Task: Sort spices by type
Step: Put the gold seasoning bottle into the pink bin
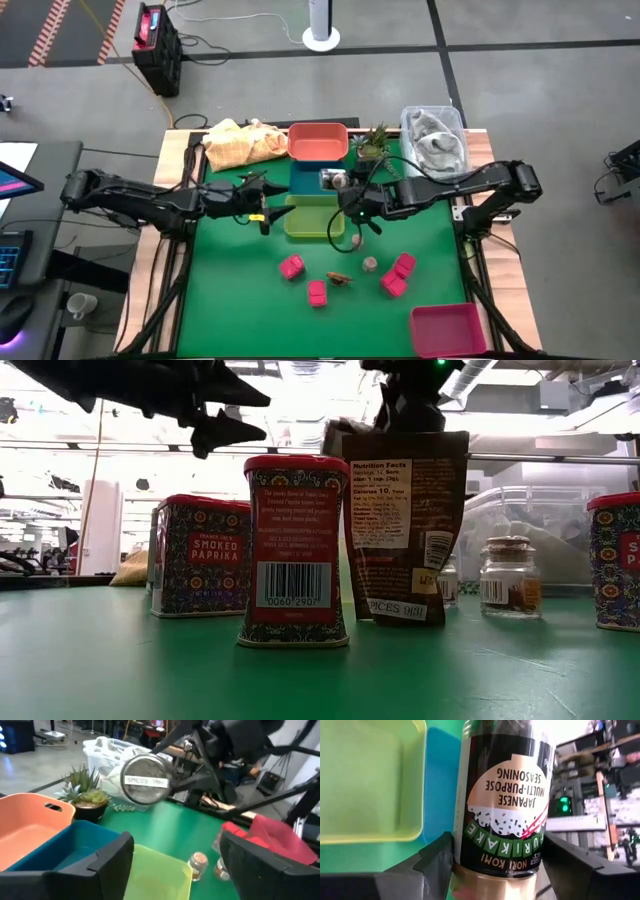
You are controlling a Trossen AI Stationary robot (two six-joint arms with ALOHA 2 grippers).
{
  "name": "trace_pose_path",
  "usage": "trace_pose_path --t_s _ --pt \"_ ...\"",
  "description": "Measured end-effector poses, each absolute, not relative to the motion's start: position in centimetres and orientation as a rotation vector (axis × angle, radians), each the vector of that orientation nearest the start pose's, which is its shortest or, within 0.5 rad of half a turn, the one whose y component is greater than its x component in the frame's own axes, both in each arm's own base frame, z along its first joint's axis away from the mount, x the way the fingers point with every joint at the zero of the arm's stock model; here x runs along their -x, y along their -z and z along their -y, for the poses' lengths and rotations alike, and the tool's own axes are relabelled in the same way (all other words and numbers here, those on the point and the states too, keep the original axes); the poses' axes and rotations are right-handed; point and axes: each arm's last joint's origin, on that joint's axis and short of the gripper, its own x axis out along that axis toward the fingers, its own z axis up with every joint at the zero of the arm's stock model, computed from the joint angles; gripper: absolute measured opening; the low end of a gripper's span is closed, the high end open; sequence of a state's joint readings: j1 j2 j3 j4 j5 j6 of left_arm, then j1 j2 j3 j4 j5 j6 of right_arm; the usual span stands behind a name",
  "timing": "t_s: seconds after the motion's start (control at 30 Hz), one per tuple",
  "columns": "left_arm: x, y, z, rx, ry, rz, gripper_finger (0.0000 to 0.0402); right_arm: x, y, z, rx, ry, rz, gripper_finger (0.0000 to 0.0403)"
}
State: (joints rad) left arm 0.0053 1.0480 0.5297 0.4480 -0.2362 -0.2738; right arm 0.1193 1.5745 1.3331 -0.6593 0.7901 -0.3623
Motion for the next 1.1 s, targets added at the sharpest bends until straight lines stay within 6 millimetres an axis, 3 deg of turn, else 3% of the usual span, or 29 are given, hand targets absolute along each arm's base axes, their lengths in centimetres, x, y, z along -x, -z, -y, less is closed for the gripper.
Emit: trace_pose_path --t_s 0.23,0.37,0.5,0.73,1.1 --pt "-23.7 -25.4 -1.8 0.278 -0.279 0.021 0.0364 -33.1 -30.0 -2.6 0.766 0.445 -0.904 0.0287" --pt "-24.9 -26.3 -2.3 0.299 -0.238 0.028 0.0394 -33.3 -30.1 -2.9 0.765 0.433 -0.884 0.0287" --pt "-26.8 -27.3 -2.3 0.299 -0.199 0.017 0.0398 -33.6 -29.7 -3.0 0.767 0.417 -0.891 0.0287" --pt "-29.1 -27.3 -2.5 0.303 -0.198 -0.051 0.0399 -34.1 -28.6 -3.6 0.795 0.386 -0.920 0.0287" --pt "-29.6 -26.1 -3.4 0.326 -0.239 -0.146 0.0399 -34.1 -28.3 -4.8 0.859 0.390 -0.920 0.0287"
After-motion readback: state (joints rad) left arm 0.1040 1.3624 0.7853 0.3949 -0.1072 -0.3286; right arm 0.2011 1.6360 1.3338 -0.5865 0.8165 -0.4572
